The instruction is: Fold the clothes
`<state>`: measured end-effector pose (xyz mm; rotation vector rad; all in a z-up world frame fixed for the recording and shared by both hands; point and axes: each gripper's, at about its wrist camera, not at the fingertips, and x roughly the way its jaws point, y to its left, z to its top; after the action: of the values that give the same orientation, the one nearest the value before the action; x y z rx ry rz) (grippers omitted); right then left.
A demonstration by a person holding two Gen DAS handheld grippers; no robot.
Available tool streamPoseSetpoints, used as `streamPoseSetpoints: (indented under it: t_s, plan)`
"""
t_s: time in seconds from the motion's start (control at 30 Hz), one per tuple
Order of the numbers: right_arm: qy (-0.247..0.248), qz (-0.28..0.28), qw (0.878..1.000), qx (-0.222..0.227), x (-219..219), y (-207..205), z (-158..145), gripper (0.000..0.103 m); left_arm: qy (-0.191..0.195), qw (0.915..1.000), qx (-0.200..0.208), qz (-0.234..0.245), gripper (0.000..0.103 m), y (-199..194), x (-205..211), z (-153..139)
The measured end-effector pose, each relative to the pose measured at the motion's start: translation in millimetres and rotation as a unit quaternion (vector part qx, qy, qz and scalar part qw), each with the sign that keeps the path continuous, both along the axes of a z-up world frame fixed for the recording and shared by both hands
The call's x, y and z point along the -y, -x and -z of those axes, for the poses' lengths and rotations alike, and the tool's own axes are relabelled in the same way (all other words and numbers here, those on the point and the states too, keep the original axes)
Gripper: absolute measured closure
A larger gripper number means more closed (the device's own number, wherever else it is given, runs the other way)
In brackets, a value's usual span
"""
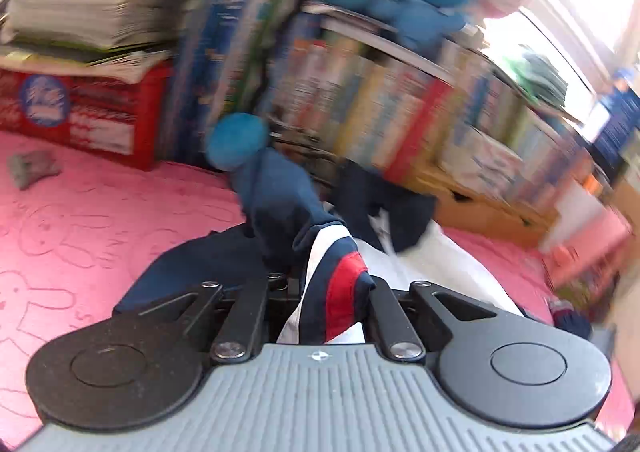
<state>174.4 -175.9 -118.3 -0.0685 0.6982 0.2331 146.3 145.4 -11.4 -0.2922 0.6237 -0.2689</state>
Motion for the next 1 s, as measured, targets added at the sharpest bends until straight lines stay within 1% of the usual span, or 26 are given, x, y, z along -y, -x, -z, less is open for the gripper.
streamPoseSetpoints:
  t_s: [0.07,0.13,0.17,0.2,0.27,0.3,0.33,0.37,0.4,0.43,0.47,0.5,0.53,0.57,0.6,0.63,0.67,0.7,0.77,0.8,0.83,0.9,0.93,0.97,1.0]
  plan:
    - [0.000,0.000,1.000,0.000,0.0,-0.2,-0.2,0.010,-0.016,0.9993,0.023,0.023,0.087,21.2,8.1,-2.9]
    - [0.000,0.000,1.000,0.000,-0.1,-0.2,-0.5,0.010,-0.032,0.9974,0.046,0.047,0.081,42.4,16.2,-5.7]
    - [0.000,0.000,1.000,-0.001,0.0,-0.3,-0.7,0.010,-0.039,0.9969,0.057,0.039,0.071,47.2,12.7,-6.9]
    - [0.000,0.000,1.000,-0.001,0.2,-0.3,-0.8,0.010,-0.047,0.9965,0.067,0.019,0.059,48.7,4.7,-7.9]
    - [0.000,0.000,1.000,-0.001,0.3,-0.4,-0.7,0.010,-0.075,0.9934,0.086,-0.010,0.042,47.4,-3.9,-10.6]
    - [-0.001,0.000,1.000,-0.001,0.3,-0.4,-0.7,0.010,-0.095,0.9908,0.096,-0.015,0.031,44.9,-4.2,-11.5]
    - [-0.001,0.000,1.000,-0.001,0.4,-0.5,-0.6,0.010,-0.116,0.9874,0.107,-0.015,0.025,41.5,-2.5,-12.0]
    - [-0.001,0.000,1.000,-0.001,0.5,-0.5,-0.6,0.009,-0.136,0.9838,0.116,-0.014,0.013,36.3,2.4,-10.3]
    - [-0.001,0.001,1.000,-0.001,0.5,-0.6,-0.5,0.009,-0.155,0.9801,0.123,-0.012,0.009,29.9,9.2,-7.3]
    - [-0.001,0.001,1.000,-0.001,0.6,-0.6,-0.5,0.009,-0.161,0.9807,0.110,-0.006,0.009,21.7,16.5,-1.7]
    - [-0.001,0.001,1.000,-0.001,0.6,-0.6,-0.4,0.009,-0.160,0.9834,0.086,0.002,0.024,12.4,24.0,5.4]
    - [-0.001,0.001,1.000,-0.002,0.7,-0.7,-0.4,0.009,-0.143,0.9879,0.058,0.016,0.063,6.2,30.7,12.4]
    - [-0.001,0.001,1.000,-0.002,0.7,-0.7,-0.3,0.009,-0.110,0.9922,0.035,0.046,0.077,5.9,36.9,17.4]
    - [-0.001,0.001,1.000,-0.002,0.8,-0.8,-0.3,0.009,-0.073,0.9937,0.015,0.084,0.084,8.1,42.9,21.2]
    - [-0.001,0.001,1.000,-0.002,0.9,-0.8,-0.2,0.009,-0.043,0.9917,0.006,0.121,0.083,15.0,50.1,23.2]
    - [-0.001,0.001,1.000,-0.002,0.9,-0.8,-0.2,0.009,-0.032,0.9852,0.008,0.168,0.082,27.2,61.7,22.2]
    - [-0.002,0.001,1.000,-0.002,1.0,-0.9,-0.2,0.009,-0.029,0.9749,0.012,0.220,0.079,41.0,75.6,20.2]
    - [-0.002,0.001,1.000,-0.002,1.2,-0.9,-0.1,0.008,-0.037,0.9642,0.018,0.262,0.076,55.5,88.1,17.8]
    - [-0.003,0.001,1.000,-0.003,1.9,-0.9,0.1,0.008,-0.064,0.9455,0.037,0.317,0.068,84.1,104.4,12.8]
    - [-0.004,0.000,1.000,-0.003,2.1,-0.9,0.3,0.008,-0.075,0.9373,0.047,0.337,0.061,97.6,107.9,9.5]
    - [-0.004,0.000,1.000,-0.003,2.2,-0.9,0.3,0.008,-0.084,0.9310,0.059,0.350,0.057,108.1,108.2,5.5]
    - [-0.004,0.000,1.000,-0.003,2.1,-0.8,0.3,0.008,-0.102,0.9233,0.099,0.357,0.043,121.3,102.9,-7.9]
    - [-0.004,0.000,1.000,-0.003,2.0,-0.8,0.3,0.008,-0.111,0.9193,0.120,0.358,0.038,127.2,99.9,-15.1]
    - [-0.004,0.001,1.000,-0.003,2.0,-0.7,0.3,0.008,-0.125,0.9146,0.148,0.355,0.026,129.2,96.7,-23.5]
    - [-0.004,0.001,1.000,-0.003,2.0,-0.7,0.3,0.008,-0.142,0.9112,0.169,0.348,0.016,124.6,96.4,-29.2]
